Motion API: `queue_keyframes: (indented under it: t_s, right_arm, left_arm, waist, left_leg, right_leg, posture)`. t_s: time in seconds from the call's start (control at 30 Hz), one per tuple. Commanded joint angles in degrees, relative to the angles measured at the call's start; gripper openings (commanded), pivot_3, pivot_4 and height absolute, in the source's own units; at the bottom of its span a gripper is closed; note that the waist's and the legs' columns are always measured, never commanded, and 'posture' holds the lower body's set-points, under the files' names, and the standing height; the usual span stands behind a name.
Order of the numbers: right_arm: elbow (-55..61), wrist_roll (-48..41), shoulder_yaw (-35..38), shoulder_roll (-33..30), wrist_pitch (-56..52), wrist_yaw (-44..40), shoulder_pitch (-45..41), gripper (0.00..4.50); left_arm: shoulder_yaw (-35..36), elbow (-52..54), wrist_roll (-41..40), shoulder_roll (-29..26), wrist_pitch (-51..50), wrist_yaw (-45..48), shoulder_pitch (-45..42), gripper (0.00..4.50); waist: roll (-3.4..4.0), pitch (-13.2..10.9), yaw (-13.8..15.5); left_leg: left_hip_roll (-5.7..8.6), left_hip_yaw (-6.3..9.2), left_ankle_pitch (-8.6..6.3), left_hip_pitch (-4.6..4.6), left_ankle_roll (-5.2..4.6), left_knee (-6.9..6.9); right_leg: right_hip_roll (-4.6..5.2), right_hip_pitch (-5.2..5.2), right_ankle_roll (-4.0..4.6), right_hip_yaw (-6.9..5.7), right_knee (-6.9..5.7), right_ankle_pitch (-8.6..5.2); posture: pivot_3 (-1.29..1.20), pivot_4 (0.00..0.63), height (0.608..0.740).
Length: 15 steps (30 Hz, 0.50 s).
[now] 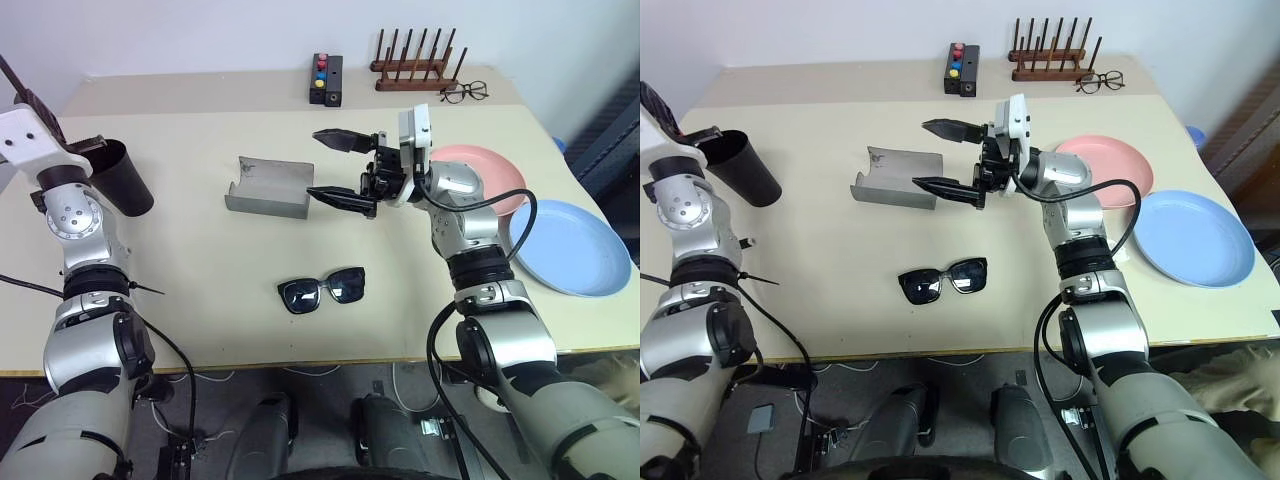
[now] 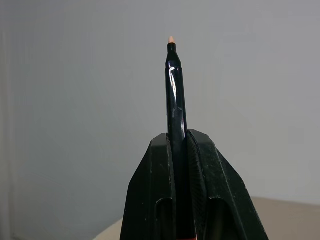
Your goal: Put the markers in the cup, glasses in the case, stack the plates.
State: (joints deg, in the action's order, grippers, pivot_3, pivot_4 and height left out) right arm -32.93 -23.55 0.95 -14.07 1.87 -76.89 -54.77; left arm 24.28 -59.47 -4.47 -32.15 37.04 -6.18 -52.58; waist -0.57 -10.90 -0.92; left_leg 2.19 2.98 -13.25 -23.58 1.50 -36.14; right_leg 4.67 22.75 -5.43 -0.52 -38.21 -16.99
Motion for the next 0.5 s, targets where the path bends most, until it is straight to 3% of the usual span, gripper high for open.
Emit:
queue_keyframes:
  t_s: [0.03, 0.5]
  right_arm:
    - [2.51, -1.54, 1.12, 0.48, -0.09, 0.76, -0.56, 4.50]
    - [3.96, -3.20, 0.90, 1.10, -5.77, 3.89, 1.71, 4.50]
  left_arm:
    - [-0.37, -0.88, -0.23, -1.82, 1.60, 0.17, -2.13, 0.02]
    - [-1.88, -5.19, -0.12, -2.49, 3.34, 1.85, -4.01, 0.02]
  waist:
    - [0.00, 0.00, -0.03]
    - [-0.01, 0.00, 0.08]
  left_leg:
    - [0.00, -0.01, 0.00, 0.00, 0.00, 0.00]
    - [0.00, -0.01, 0.00, -0.01, -0.01, -0.02]
  right_leg:
    - [0.00, 0.00, 0.00, 0.00, 0.00, 0.00]
    - [0.00, 0.00, 0.00, 0.00, 0.00, 0.00]
  posture:
    - [0.00, 0.150, 0.740]
    - [0.00, 0.150, 0.740]
